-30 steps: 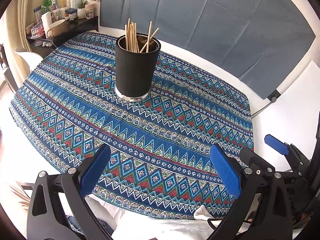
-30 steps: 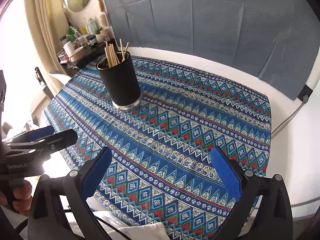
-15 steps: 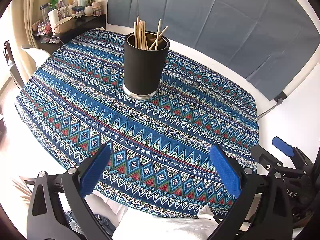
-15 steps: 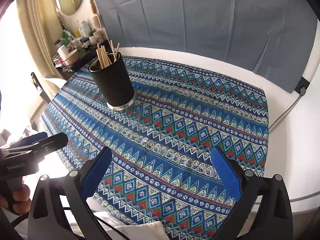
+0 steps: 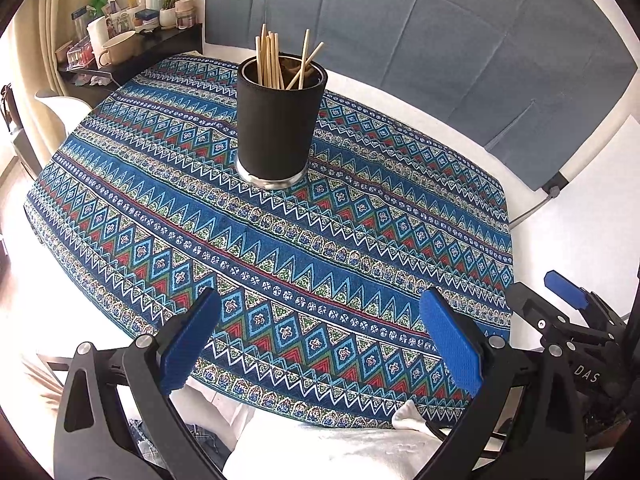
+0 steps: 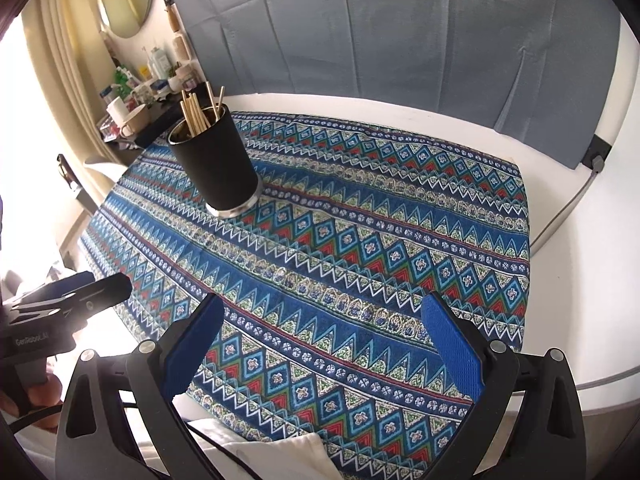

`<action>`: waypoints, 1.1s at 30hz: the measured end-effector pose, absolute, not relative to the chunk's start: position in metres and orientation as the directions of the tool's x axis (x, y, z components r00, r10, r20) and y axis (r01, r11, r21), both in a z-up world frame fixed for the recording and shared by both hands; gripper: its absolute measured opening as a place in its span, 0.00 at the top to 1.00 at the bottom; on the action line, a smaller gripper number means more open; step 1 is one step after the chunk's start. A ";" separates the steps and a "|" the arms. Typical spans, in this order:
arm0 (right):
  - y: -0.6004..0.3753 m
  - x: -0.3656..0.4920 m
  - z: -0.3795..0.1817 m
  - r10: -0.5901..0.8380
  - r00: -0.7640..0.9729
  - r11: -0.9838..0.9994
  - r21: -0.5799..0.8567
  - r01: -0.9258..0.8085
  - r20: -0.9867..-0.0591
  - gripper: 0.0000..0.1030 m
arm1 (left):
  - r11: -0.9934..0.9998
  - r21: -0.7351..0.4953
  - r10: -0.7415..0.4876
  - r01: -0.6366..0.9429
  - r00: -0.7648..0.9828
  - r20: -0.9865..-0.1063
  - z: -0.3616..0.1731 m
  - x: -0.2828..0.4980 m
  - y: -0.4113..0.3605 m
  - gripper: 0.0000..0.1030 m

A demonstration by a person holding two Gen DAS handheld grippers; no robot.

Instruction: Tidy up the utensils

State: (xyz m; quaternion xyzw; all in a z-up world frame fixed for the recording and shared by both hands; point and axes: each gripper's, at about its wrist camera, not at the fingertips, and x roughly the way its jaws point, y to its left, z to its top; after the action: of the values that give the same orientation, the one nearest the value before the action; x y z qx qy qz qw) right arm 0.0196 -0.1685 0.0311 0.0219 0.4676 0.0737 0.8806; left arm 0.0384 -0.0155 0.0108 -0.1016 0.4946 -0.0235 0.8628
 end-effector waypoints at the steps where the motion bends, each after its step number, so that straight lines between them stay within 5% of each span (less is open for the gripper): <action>1: -0.169 0.019 0.031 0.151 0.552 0.988 0.108 -0.110 -0.820 0.08 | 0.978 -0.200 -0.143 -0.060 0.509 -0.849 0.011 0.038 -0.016 0.06; 33: -0.178 0.014 0.029 0.162 0.541 0.987 0.132 -0.094 -0.825 0.08 | 0.972 -0.226 -0.159 -0.068 0.518 -0.841 0.014 0.033 -0.018 0.06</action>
State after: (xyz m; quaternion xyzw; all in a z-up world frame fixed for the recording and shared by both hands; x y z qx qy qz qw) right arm 0.0143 -0.1780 0.0290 0.0356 0.4735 0.0730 0.8771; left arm 0.0333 -0.0176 0.0143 -0.1156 0.4903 -0.0265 0.8634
